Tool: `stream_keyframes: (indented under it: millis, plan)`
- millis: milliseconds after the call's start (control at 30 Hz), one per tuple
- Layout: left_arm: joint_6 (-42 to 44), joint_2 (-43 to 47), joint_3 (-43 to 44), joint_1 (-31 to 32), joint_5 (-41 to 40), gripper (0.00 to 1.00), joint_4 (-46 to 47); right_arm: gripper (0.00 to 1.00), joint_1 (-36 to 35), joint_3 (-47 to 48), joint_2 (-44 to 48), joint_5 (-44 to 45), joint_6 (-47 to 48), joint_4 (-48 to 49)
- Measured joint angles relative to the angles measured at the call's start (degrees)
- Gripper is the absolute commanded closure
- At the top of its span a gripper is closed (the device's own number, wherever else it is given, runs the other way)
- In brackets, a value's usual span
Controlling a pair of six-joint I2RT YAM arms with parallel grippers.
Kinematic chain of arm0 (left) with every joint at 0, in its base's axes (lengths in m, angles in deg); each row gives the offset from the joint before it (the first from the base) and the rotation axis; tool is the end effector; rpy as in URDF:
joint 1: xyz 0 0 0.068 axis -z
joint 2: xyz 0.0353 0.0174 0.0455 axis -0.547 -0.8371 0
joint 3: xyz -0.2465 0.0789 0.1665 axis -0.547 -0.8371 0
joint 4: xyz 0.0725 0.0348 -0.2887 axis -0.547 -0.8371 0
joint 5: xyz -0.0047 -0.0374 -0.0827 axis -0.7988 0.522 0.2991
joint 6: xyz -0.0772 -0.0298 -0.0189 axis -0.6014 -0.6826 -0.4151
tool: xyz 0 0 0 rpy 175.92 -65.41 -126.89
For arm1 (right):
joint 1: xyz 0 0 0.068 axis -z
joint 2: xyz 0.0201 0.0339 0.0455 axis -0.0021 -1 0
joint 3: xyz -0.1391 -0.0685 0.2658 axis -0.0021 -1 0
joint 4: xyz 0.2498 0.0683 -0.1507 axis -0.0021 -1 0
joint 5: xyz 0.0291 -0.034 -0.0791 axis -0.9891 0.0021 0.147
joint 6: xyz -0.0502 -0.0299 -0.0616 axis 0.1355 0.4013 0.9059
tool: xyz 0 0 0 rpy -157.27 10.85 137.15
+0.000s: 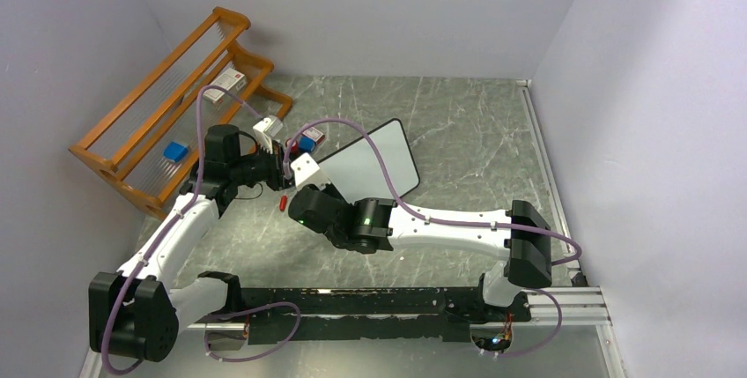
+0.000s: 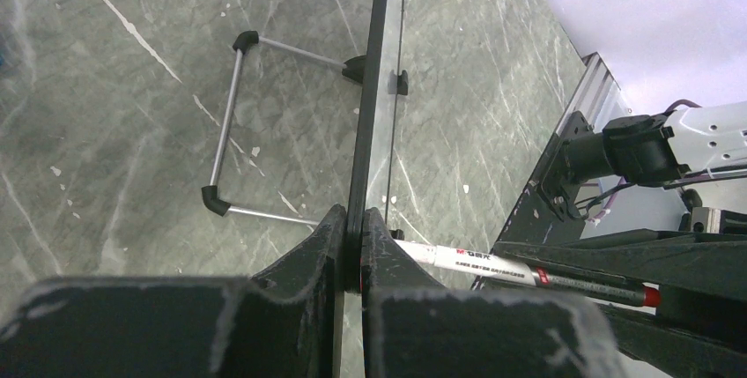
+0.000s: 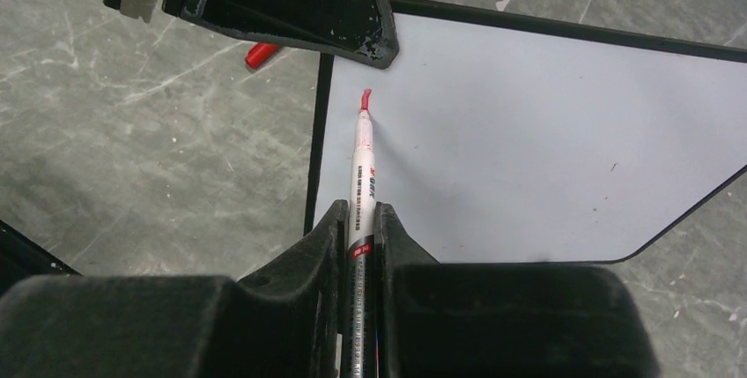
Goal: Write a sentence on the whiteboard
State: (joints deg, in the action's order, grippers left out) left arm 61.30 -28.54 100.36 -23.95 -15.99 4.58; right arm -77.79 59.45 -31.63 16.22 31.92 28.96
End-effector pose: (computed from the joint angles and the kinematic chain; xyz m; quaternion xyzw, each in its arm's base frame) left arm 0.2613 -0.0987 0.2648 0.1861 0.7981 -0.4302 0.3787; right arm 0.1386 0.4100 0.3087 -0.3283 0.8045 0.0624 0.4910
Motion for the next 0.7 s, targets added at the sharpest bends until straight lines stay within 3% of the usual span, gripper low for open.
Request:
stream_keyframes:
  millis: [700]
  plan:
    - [0.00, -0.11, 0.00, -0.02, -0.02, 0.95, 0.15, 1.00, -0.02, -1.46, -0.07, -1.86, -3.54, -3.21]
